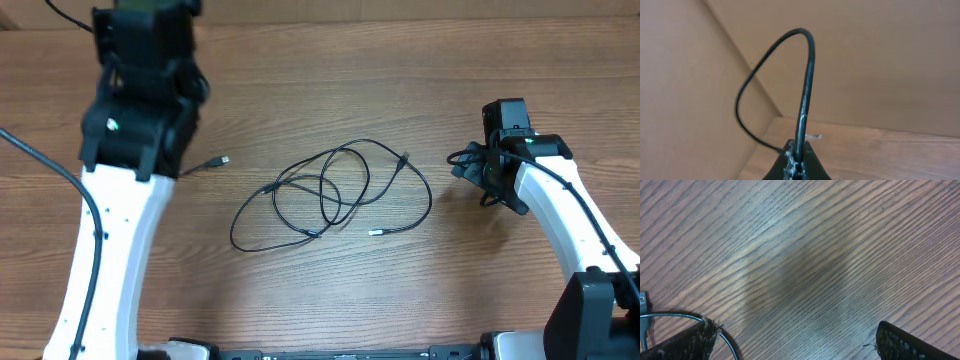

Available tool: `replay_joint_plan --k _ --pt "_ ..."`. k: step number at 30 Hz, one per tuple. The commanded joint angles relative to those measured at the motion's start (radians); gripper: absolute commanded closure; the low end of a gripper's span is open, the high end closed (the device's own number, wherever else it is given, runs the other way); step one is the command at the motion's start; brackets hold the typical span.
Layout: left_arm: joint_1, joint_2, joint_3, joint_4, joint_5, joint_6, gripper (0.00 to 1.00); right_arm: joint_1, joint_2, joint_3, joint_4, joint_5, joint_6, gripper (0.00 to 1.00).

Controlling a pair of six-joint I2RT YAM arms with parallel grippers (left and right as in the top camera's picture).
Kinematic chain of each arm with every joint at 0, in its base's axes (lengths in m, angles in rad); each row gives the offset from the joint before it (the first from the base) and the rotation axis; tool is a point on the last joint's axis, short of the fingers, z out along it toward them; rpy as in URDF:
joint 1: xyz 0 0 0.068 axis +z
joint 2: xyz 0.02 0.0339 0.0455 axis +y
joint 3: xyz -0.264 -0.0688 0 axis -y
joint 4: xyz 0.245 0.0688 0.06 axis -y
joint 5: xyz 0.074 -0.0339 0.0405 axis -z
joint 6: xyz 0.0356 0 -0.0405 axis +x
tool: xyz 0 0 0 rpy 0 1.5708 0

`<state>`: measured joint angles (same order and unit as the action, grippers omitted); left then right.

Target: Untangle cables

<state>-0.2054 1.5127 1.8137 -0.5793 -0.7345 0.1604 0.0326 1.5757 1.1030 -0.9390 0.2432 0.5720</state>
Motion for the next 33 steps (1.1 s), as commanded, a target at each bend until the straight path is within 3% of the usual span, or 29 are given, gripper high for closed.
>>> replay_joint_plan --k 1,5,11,19,28,31,33 --pt "0.129 0.030 0.014 0.022 0.160 -0.005 0.96 -0.007 -0.008 -0.003 0.003 0.014 -0.005 0.00" --pt "0.269 0.056 0.014 0.098 0.291 0.076 0.96 -0.007 -0.008 -0.003 0.003 0.014 -0.005 0.00" --pt "0.441 0.056 0.014 0.185 0.331 0.109 0.96 -0.007 -0.008 -0.003 0.003 0.014 -0.005 0.00" --pt "0.608 0.167 0.012 -0.070 0.605 0.065 0.96 -0.007 -0.008 -0.003 0.003 0.014 -0.005 0.00" --pt "0.633 0.371 0.012 -0.272 0.624 0.025 0.96 -0.007 -0.008 -0.003 0.003 0.014 -0.005 0.00" --pt "0.633 0.440 0.012 -0.311 0.623 0.026 0.91 -0.007 -0.008 -0.003 0.003 0.014 -0.005 0.00" --pt "0.633 0.471 0.012 -0.324 0.623 0.026 0.81 -0.007 -0.008 -0.003 0.003 0.014 -0.005 0.00"
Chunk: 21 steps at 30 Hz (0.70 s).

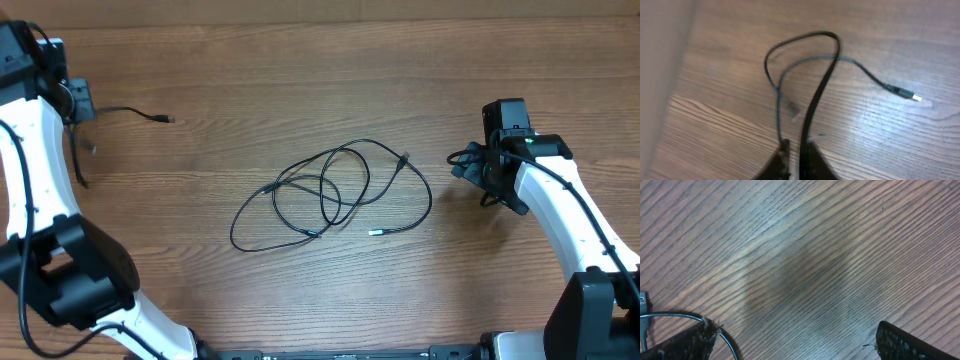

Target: Untangle cables

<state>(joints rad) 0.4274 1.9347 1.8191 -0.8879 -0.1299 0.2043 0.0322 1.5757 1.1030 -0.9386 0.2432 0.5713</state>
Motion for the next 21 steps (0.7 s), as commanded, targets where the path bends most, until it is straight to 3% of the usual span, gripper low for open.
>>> replay_joint_plan --k 1,6,8,13,17,21 --pt "0.000 0.063 0.007 -0.026 0.019 -0.019 0.78 -0.006 -0.008 -0.003 0.002 0.014 -0.004 0.00" --pt "0.000 0.128 0.007 -0.062 -0.010 -0.060 0.67 -0.006 -0.008 -0.003 0.002 0.014 -0.004 0.00" --pt "0.000 0.153 0.007 -0.069 -0.048 -0.084 0.30 -0.006 -0.008 -0.003 0.002 0.014 -0.004 0.00" --pt "0.004 0.200 0.006 -0.093 -0.064 -0.100 0.20 -0.006 -0.008 -0.003 0.002 0.014 -0.004 0.00" --pt "0.017 0.224 0.005 -0.103 -0.057 -0.142 0.02 -0.006 -0.008 -0.003 0.002 0.014 -0.004 0.00" --pt "0.023 0.234 0.005 -0.105 0.103 -0.101 0.00 -0.006 -0.008 -0.003 0.002 0.014 -0.004 0.00"
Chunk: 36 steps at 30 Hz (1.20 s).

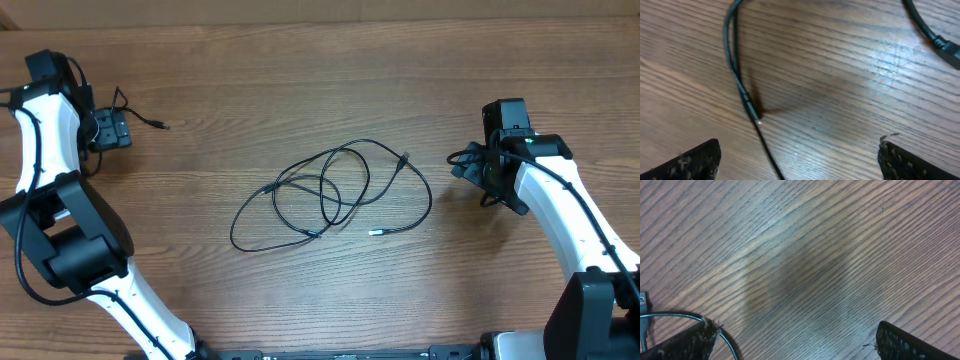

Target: Untangle cables

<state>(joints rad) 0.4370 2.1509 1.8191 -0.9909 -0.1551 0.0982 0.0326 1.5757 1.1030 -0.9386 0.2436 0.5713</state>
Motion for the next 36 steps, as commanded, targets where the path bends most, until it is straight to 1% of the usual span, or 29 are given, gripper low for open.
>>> replay_joint_plan --k 1,4,7,11,12,14,15,17,18,19,20,21,22,23,24,25,26,27,30,32,36 --pt "0.014 0.018 0.005 -0.003 0.205 0.043 0.00 -0.007 -0.008 -0.003 0.002 0.014 -0.004 0.00" --pt "0.014 0.017 0.005 -0.003 0.477 0.182 0.00 -0.007 -0.008 -0.003 0.002 0.014 -0.004 0.00" --pt "0.015 0.013 0.013 -0.004 0.724 0.279 0.00 -0.007 -0.008 -0.003 0.002 0.014 -0.004 0.00" --pt "0.016 0.012 0.068 -0.016 0.861 0.276 0.00 -0.007 -0.008 -0.003 0.002 0.014 -0.004 0.00" --pt "0.016 0.012 0.086 -0.021 0.863 0.259 0.00 -0.007 -0.008 -0.003 0.002 0.014 -0.004 0.00" --pt "0.016 0.012 0.117 -0.026 0.839 0.220 0.04 -0.007 -0.008 -0.003 0.002 0.014 -0.004 0.00" --pt "0.016 0.012 0.128 -0.027 0.799 0.191 0.11 -0.007 -0.008 -0.003 0.002 0.014 -0.004 0.00" --pt "0.016 0.012 0.132 -0.027 0.678 0.131 0.20 -0.007 -0.008 -0.003 0.002 0.014 -0.004 0.00" --pt "0.016 0.015 0.130 -0.040 0.521 0.077 0.29 -0.007 -0.008 -0.003 0.002 0.014 -0.004 0.00" --pt "0.016 0.015 0.128 -0.048 0.463 0.076 0.38 -0.007 -0.008 -0.003 0.002 0.014 -0.004 0.00" --pt "0.015 0.015 0.122 -0.057 0.396 0.077 0.43 -0.007 -0.008 -0.003 0.002 0.014 -0.004 0.00" --pt "0.014 0.015 0.114 -0.060 0.347 0.077 0.46 -0.007 -0.008 -0.003 0.002 0.014 -0.004 0.00" --pt "0.014 0.015 0.103 -0.060 0.312 0.077 0.51 -0.007 -0.008 -0.003 0.002 0.014 -0.004 0.00" --pt "0.014 0.015 0.086 -0.052 0.307 0.077 0.57 -0.007 -0.008 -0.003 0.002 0.014 -0.004 0.00" --pt "0.014 0.015 0.067 -0.041 0.324 0.077 0.72 -0.007 -0.008 -0.003 0.002 0.014 -0.004 0.00" --pt "0.013 0.015 0.050 -0.031 0.356 0.078 0.84 -0.007 -0.008 -0.003 0.002 0.014 -0.004 0.00" --pt "0.012 0.016 0.029 -0.019 0.393 0.078 0.92 -0.007 -0.008 -0.003 0.002 0.014 -0.004 0.00" --pt "0.010 0.016 0.007 -0.004 0.435 0.077 0.96 -0.007 -0.008 -0.003 0.002 0.014 -0.004 0.00" --pt "-0.004 0.020 -0.053 0.039 0.551 0.077 0.96 -0.007 -0.008 -0.003 0.002 0.014 -0.004 0.00" --pt "-0.020 0.020 -0.094 0.075 0.584 0.077 0.96 -0.007 -0.008 -0.003 0.002 0.014 -0.004 0.00" --pt "-0.065 0.020 -0.166 0.130 0.589 0.081 0.95 -0.007 -0.008 -0.003 0.002 0.014 -0.004 0.00"
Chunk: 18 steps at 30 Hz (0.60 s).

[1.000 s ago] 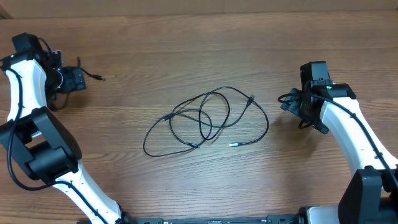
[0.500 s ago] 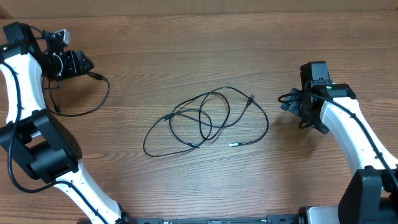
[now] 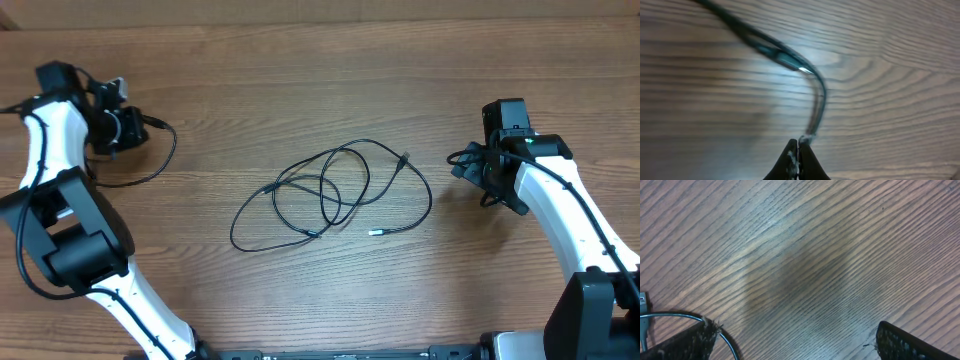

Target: Untangle cables

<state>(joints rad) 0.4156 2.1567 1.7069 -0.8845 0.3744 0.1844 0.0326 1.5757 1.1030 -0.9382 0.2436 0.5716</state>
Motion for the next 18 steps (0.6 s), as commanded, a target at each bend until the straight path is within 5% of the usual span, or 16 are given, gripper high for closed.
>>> replay_joint_plan --k 1,6,8,9,15,18 --pt "-0.054 0.014 -0.066 0.032 0.056 -0.005 0.94 -0.007 -0.008 -0.003 0.002 0.014 -0.004 0.00" --pt "-0.119 0.014 -0.147 0.111 -0.079 -0.006 0.91 -0.007 -0.008 -0.003 0.002 0.014 -0.004 0.00" --pt "-0.136 0.014 -0.173 0.137 -0.158 -0.006 0.71 -0.007 -0.008 -0.003 0.002 0.014 -0.004 0.00" --pt "-0.143 0.014 -0.187 0.151 -0.200 -0.006 0.70 -0.007 -0.008 -0.003 0.002 0.014 -0.004 0.00" --pt "-0.146 0.014 -0.232 0.187 -0.429 -0.092 0.96 -0.007 -0.008 -0.003 0.002 0.014 -0.004 0.00" --pt "-0.122 0.014 -0.232 0.185 -0.509 -0.171 0.96 -0.007 -0.008 -0.003 0.002 0.014 -0.004 0.00"
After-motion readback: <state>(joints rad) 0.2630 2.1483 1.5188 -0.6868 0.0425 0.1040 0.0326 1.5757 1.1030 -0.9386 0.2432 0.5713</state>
